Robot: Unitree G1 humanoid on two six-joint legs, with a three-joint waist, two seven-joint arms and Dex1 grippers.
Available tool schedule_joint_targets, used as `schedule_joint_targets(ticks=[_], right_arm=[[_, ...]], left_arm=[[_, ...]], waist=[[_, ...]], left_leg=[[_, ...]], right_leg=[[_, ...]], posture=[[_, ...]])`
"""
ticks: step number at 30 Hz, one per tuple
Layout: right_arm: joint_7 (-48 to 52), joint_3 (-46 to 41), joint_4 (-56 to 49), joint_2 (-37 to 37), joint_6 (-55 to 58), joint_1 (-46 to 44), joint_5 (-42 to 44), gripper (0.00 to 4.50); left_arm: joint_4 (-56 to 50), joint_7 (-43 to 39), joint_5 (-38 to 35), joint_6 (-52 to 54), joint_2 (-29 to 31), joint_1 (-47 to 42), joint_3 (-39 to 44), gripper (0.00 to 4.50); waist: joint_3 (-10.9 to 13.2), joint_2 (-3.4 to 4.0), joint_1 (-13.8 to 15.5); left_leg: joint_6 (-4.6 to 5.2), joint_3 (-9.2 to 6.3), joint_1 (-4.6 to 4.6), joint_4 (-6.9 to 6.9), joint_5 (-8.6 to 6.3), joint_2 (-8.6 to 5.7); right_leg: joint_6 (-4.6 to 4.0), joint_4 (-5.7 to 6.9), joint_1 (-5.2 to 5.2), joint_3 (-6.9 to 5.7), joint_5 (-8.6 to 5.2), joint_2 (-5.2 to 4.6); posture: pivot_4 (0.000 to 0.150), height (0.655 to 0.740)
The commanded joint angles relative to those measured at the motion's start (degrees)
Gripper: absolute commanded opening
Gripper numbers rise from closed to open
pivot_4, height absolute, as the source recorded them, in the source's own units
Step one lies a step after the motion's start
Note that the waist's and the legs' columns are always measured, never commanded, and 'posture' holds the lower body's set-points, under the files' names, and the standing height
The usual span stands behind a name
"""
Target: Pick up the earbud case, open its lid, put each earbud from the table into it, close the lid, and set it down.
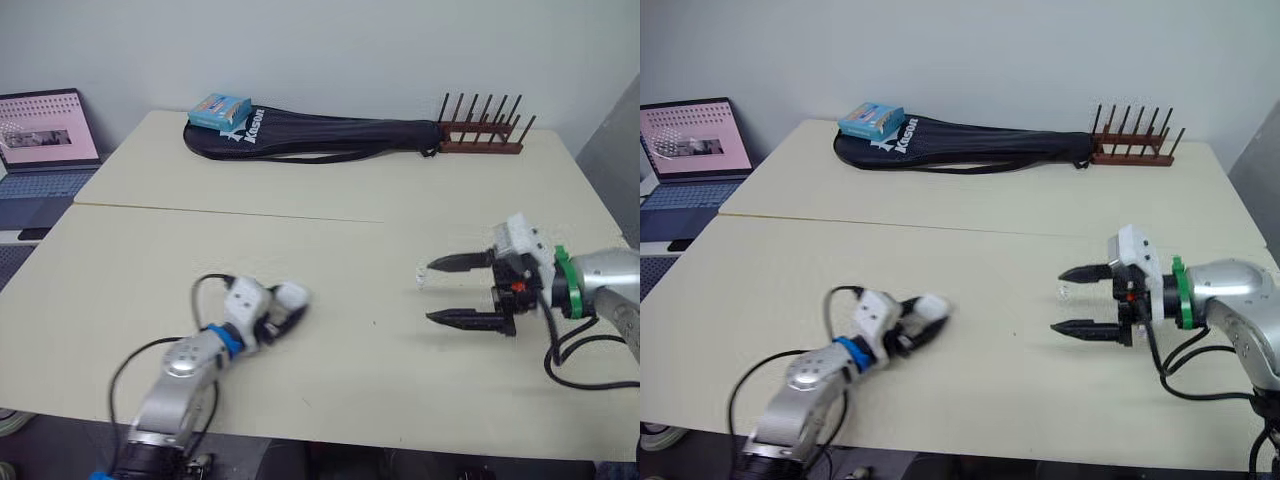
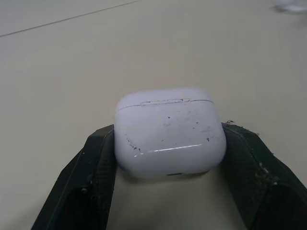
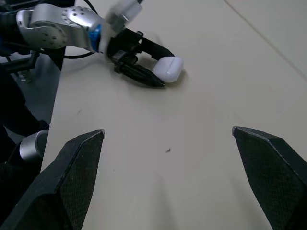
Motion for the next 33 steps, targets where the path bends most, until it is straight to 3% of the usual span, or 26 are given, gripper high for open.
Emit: schedule_joint_targets(ticks=[1, 7, 17, 31, 33], right_arm=[[-7.75, -1.75, -5.08, 1.88, 11.28, 0.14, 7.36, 4.5], [-19.19, -3.24, -6.73, 9.25, 24.93, 1.31, 18.31, 4.5], [-31.15, -5.26, -2.47, 18.2, 31.99, -1.99, 28.8, 4.5], [-36.11, -2.82, 1.96, 21.15, 33.11, -5.29, 32.24, 4.5], [-35.63, -2.18, 1.79, 20.54, 32.95, -5.24, 31.77, 3.9]], left_arm=[[-2.92, -5.46, 1.51, -9.0, -0.34, -0.84, -5.05, 2.81], [1.58, -8.77, 3.18, -20.81, -3.14, -5.65, -8.76, 2.81], [6.3, -10.31, 3.93, -30.19, -5.1, -10.15, -9.88, 2.81], [6.01, -9.39, 3.95, -30.54, -5.63, -10.7, -10.41, 2.81], [5.87, -9.08, 3.89, -30.13, -5.77, -10.55, -10.32, 2.81]], waist=[[0.0, 0.0, -0.41], [0.0, 0.0, -0.59], [0.0, -0.01, -0.61], [0.0, -0.01, -1.09], [0.0, -0.01, -1.15]], left_leg=[[0.0, 0.02, 0.02, -0.01, 0.0, 0.01], [0.02, 0.12, 0.04, -0.04, -0.01, 0.07], [0.09, 0.2, -0.02, -0.02, -0.05, 0.03], [0.09, 0.16, -0.09, -0.02, -0.05, 0.04], [0.09, 0.17, -0.09, -0.02, -0.05, 0.04]], right_leg=[[-0.02, 0.01, 0.0, 0.0, 0.01, 0.07], [-0.07, 0.04, 0.02, 0.02, 0.04, 0.24], [-0.03, -0.03, -0.05, 0.03, 0.06, 0.23], [-0.02, -0.04, -0.1, -0.01, 0.05, 0.23], [-0.02, -0.04, -0.11, 0.0, 0.05, 0.23]], posture=[[0.15, 0.7274], [0.15, 0.7274], [0.15, 0.7274], [0.15, 0.7274], [0.15, 0.7274]])
